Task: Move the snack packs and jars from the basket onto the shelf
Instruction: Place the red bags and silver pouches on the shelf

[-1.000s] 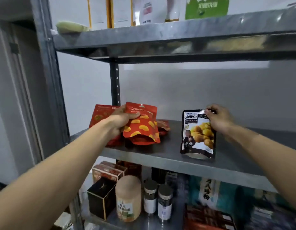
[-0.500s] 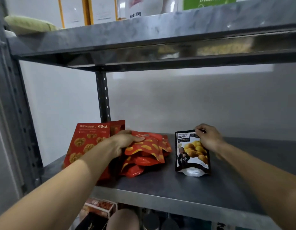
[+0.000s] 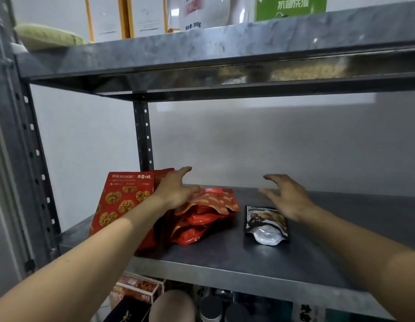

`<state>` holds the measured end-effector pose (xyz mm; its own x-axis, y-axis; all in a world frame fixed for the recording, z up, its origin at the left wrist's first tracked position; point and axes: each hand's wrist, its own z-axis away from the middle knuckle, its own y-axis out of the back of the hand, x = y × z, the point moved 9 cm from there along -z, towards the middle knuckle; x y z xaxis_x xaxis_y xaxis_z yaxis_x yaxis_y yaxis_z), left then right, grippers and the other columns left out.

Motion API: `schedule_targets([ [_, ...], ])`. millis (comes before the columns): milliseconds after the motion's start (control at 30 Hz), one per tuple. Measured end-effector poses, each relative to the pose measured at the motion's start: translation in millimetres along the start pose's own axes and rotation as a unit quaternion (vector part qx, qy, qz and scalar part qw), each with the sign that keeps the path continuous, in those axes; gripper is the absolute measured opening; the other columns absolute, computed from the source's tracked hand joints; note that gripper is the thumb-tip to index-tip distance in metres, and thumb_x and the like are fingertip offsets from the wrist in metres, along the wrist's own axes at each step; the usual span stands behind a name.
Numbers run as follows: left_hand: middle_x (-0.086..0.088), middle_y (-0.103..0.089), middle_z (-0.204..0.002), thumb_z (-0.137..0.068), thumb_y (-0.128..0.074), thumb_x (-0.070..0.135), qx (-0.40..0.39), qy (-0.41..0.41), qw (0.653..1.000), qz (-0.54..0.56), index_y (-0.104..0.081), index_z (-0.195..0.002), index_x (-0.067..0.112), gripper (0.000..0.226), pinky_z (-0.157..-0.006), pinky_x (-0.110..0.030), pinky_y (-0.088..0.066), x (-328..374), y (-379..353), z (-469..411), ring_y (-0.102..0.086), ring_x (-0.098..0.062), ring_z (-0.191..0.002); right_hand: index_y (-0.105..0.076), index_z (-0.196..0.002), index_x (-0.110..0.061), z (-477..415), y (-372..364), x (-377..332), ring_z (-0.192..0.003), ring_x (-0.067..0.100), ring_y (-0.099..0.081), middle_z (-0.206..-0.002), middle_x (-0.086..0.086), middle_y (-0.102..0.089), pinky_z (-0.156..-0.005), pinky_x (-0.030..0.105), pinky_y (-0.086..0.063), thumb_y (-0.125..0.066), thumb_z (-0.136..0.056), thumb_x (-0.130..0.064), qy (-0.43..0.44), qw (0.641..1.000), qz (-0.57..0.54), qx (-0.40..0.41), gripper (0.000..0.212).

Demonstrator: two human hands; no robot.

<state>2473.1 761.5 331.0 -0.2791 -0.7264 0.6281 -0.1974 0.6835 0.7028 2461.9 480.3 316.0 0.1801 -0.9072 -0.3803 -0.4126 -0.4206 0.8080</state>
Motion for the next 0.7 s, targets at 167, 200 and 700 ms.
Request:
schedule_targets([
  [167, 0.001, -0.007, -0.163, -0.089, -0.055, 0.055, 0.037, -0.096, 0.989, -0.109, -0.02, -0.151, 0.039, 0.073, -0.12, -0.048, -0.014, 29, 7, 16, -0.006, -0.026, -0.149, -0.009, -0.154, -0.037, 15, 10, -49, -0.151, 0.018, 0.004, -0.164, 0.002, -0.001, -0.119, 0.052, 0.007, -0.033, -0.092, -0.068, 0.136, 0.976, 0.168, -0.003, 0.074],
  [200, 0.002, -0.005, -0.163, -0.089, -0.054, 0.055, 0.044, -0.101, 0.988, -0.108, -0.018, -0.151, 0.04, 0.074, -0.119, -0.048, -0.013, 33, 8, 21, -0.005, -0.025, -0.149, -0.007, -0.154, -0.037, 18, 12, -56, -0.151, 0.019, 0.006, -0.164, 0.003, 0.002, -0.119, 0.054, 0.008, -0.031, -0.092, -0.069, 0.151, 0.971, 0.183, 0.002, 0.075],
  [700, 0.003, -0.028, -0.157, -0.089, -0.056, 0.054, 0.2, -0.09, 0.963, -0.155, -0.03, -0.149, 0.037, 0.068, -0.116, -0.049, -0.023, 38, 102, 151, -0.024, -0.019, -0.144, -0.012, -0.154, -0.035, 86, 27, -172, -0.15, 0.017, -0.002, -0.164, 0.001, -0.008, -0.12, 0.05, 0.005, -0.035, -0.091, -0.068, 0.24, 0.969, 0.045, 0.032, 0.074],
])
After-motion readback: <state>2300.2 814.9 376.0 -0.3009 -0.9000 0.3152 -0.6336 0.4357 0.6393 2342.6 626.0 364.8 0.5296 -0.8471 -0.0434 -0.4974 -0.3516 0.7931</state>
